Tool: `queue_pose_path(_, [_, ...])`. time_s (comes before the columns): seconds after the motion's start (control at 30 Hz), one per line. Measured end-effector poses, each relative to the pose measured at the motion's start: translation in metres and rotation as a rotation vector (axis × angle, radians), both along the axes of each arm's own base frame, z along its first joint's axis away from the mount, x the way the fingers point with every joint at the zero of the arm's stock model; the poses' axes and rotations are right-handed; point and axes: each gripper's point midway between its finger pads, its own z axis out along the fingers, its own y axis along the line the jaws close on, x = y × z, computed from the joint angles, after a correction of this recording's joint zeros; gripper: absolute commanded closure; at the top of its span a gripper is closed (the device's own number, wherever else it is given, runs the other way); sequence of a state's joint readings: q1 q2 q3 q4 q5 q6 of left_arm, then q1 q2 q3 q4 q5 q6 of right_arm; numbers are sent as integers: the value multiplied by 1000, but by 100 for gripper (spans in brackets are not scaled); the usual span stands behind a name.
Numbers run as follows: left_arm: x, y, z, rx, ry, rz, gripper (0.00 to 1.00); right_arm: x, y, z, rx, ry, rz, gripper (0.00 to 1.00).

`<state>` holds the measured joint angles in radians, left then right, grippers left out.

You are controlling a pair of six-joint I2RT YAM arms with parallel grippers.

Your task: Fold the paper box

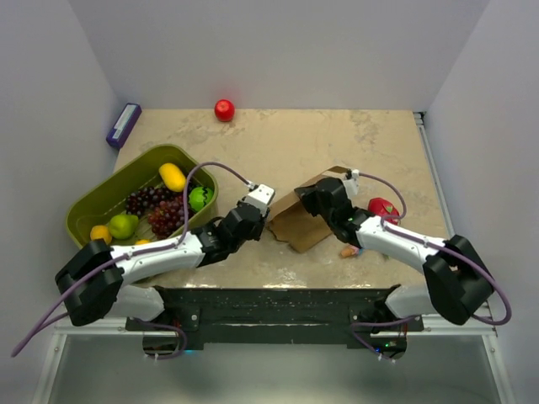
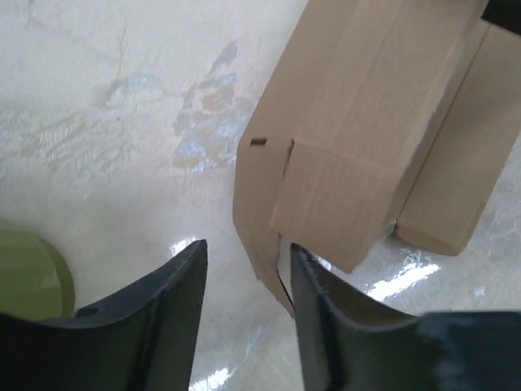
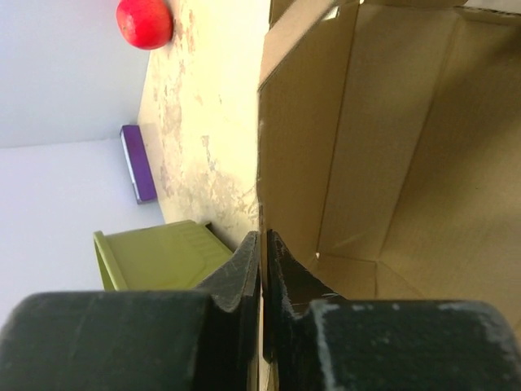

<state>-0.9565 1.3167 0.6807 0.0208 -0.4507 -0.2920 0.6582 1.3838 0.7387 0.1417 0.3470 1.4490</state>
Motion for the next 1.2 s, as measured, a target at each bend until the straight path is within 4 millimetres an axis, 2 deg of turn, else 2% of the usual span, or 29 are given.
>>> queue_pose_path(0.03, [4,-3,2,-9,-11,-14,78,-3,-3,1,4,-5,1,81])
queue_pose_path(0.07, [6,-4,2,-13,-12,-18,89,-6,-5,2,8,-11,0,78])
queue_pose_path(0.17, [13,-7,-5,20,0,-36,100,-13,-11,15,25,-44,0,69])
queue_pose_path(0.37, [16,-16,-15,83,40,-94,100,-22,-23,47,42,-135,-6,40])
queue_pose_path(0.5, [14,-16,-14,129,46,-136,100,-26,-27,57,36,-160,-1,30])
queue_pose_path(0.67, [12,-14,-13,195,51,-202,100,-37,-36,59,36,-170,1,24])
queue_pose_path(0.73, [13,-14,-8,223,53,-224,100,-41,-39,58,35,-169,2,19])
queue_pose_path(0.93, [26,-7,10,259,63,-235,100,-51,-49,61,6,-179,7,9])
queue_pose_path(1.2, [20,2,14,306,139,-339,100,-54,-48,57,-17,-169,27,6])
